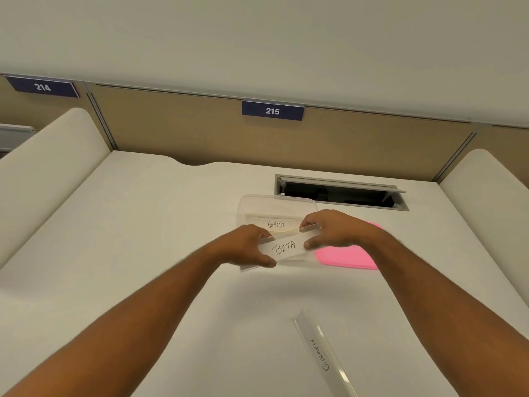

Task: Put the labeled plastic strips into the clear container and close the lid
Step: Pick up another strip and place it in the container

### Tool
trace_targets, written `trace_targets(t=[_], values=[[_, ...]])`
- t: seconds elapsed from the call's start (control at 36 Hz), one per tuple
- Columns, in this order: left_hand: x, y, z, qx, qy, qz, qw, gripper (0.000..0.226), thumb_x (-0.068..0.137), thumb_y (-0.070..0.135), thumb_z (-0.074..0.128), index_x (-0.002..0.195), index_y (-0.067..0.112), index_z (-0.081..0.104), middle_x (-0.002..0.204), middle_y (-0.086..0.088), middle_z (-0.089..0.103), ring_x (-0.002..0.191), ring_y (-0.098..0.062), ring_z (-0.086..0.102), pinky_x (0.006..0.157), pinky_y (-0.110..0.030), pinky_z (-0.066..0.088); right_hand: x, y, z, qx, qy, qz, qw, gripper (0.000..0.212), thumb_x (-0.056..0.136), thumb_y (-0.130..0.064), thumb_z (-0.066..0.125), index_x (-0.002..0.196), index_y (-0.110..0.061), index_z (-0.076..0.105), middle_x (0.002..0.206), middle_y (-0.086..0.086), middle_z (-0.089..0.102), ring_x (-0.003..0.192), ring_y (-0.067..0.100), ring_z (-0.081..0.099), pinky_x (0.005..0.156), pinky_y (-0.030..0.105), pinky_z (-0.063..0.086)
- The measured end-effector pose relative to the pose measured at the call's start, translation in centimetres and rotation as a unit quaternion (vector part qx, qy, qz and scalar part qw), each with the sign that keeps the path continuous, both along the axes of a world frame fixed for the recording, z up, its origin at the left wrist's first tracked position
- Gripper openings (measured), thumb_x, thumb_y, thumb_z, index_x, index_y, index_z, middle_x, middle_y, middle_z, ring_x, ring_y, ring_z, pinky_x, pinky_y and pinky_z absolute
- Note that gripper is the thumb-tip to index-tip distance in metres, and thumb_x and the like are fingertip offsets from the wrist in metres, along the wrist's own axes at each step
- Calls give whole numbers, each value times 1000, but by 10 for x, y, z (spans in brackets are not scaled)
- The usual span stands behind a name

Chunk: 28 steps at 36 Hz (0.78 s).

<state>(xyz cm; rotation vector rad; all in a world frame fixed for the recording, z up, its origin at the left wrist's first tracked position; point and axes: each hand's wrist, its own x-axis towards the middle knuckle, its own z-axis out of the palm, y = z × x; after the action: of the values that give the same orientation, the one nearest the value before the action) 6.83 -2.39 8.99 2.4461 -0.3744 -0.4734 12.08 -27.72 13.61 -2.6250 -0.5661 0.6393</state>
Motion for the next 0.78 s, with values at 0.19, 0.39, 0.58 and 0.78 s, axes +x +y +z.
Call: trace_targets(t=[0.19,0.39,0.58,0.78], values=[[21,4,20,35,-36,-41,998,53,68,47,80,115,25,67,103,11,69,89,-10,64,78,-30,56,2,5,6,-52,-30,47,997,57,71,-45,83,121,-33,58,104,-21,56,91,7,55,68,25,42],[43,6,30,60,-67,-66,994,54,69,48,79,118,30,64,101,14,66,86,-7,63,73,-29,56,7,6,8,-77,-104,72,989,52,72,-45,80,116,-34,54,94,-14,56,80,9,53,57,25,34],[69,12,42,92,-130,-56,986,57,71,53,80,121,29,63,108,11,67,95,-14,61,82,-33,52,21,6,9,-77,-195,41,977,55,77,-40,77,124,-29,52,110,-7,62,85,17,51,63,30,36],[94,21,46,159,-147,-63,974,60,76,41,80,130,29,56,116,6,65,103,-19,57,85,-39,50,38,9,6,-86,-241,28,966,47,77,-39,77,114,-26,52,105,-5,65,90,21,58,69,35,45]])
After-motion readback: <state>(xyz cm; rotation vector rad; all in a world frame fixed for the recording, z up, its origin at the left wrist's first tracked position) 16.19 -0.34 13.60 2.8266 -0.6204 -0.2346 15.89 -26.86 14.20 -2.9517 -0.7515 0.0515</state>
